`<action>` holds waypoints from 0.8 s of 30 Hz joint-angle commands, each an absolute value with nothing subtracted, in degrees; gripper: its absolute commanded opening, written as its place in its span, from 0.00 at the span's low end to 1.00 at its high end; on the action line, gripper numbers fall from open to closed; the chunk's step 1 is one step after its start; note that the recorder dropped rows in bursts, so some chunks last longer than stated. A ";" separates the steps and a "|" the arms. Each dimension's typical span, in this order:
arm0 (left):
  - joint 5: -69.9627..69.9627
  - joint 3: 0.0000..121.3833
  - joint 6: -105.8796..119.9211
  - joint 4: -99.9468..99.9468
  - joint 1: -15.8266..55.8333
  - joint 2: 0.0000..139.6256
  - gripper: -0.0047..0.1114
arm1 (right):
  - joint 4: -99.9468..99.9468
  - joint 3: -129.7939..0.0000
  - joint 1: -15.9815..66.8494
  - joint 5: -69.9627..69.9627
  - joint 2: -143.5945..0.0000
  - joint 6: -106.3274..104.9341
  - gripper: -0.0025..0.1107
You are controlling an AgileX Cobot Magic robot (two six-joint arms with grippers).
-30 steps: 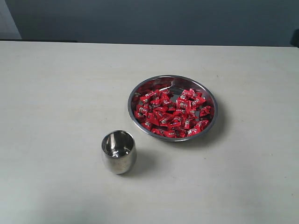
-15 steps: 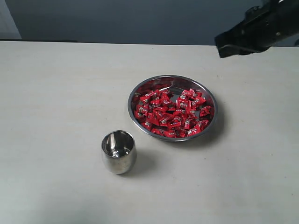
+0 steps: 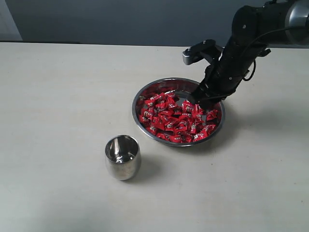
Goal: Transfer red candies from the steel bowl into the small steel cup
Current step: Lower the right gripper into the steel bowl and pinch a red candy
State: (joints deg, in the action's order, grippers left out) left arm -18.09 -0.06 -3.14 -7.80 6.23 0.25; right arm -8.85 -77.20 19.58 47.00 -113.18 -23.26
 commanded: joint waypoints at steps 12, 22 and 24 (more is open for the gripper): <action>-17.69 0.00 -3.46 -7.76 6.66 0.00 0.04 | -4.25 -77.71 19.46 45.88 -116.89 -21.88 0.28; -17.69 0.00 -3.46 -7.76 6.66 0.00 0.04 | 0.00 -77.71 19.46 45.20 -119.55 -19.41 0.28; -17.69 0.00 -3.46 -7.76 6.66 0.00 0.04 | 0.00 -77.71 19.46 44.64 -119.94 -19.29 0.28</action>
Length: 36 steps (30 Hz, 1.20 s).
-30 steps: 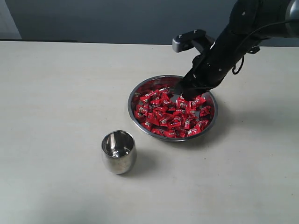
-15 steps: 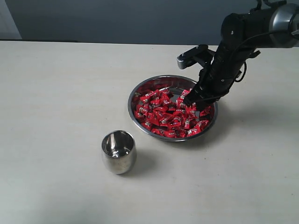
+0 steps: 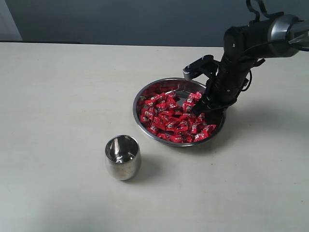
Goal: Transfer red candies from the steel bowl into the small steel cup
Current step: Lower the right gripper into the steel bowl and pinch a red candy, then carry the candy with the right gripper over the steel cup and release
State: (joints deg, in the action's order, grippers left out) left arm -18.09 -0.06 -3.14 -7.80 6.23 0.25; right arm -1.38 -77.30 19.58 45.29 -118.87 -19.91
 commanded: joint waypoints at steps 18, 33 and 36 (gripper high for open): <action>-17.69 0.00 -3.46 -7.76 6.66 0.00 0.04 | -1.78 -77.71 19.46 41.63 -120.18 -17.77 0.06; -17.69 0.00 -3.46 -7.76 6.66 0.00 0.04 | -4.44 -77.71 19.46 43.04 -116.89 -17.67 0.02; -17.69 0.00 -3.46 -7.76 6.66 0.00 0.04 | -4.56 -77.71 19.46 43.04 -114.51 -17.67 0.02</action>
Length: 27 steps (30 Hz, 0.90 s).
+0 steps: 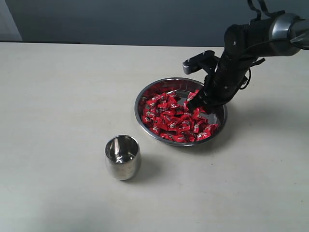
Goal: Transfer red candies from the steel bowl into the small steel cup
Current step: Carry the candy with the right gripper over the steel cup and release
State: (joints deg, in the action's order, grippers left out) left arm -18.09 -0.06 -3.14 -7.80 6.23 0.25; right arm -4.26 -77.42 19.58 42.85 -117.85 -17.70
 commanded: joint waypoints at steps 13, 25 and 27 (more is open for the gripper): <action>-17.69 0.00 -3.46 -7.76 6.66 0.00 0.04 | -23.00 -77.71 19.46 51.42 -109.80 -27.65 0.02; -17.69 0.00 -3.46 -7.76 6.66 0.00 0.04 | -33.38 -77.71 29.55 56.31 -107.77 -39.66 0.02; -17.69 0.00 -3.46 -7.76 6.66 0.00 0.04 | -33.38 -77.71 31.19 55.76 -107.65 -39.66 0.02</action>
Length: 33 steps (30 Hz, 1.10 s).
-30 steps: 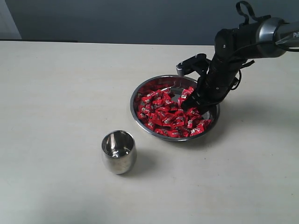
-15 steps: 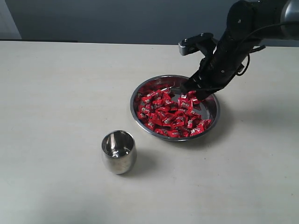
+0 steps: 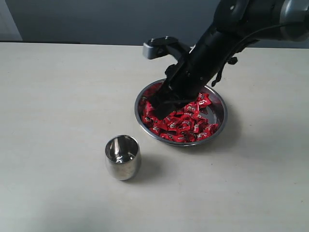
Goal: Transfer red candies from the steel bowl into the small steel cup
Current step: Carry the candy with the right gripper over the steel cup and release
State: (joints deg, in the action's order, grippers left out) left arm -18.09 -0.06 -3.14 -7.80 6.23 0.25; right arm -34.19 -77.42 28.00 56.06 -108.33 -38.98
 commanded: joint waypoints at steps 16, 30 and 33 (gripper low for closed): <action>-17.69 0.00 -3.46 -7.76 6.66 0.00 0.04 | -33.36 -77.71 38.01 58.31 -107.65 -39.66 0.02; -17.69 0.00 -3.46 -7.76 6.66 0.00 0.04 | -33.58 -77.71 40.11 57.12 -107.65 -39.66 0.02; -17.69 0.00 -3.46 -7.76 6.66 0.00 0.04 | -33.58 -77.71 40.11 57.02 -107.65 -39.66 0.08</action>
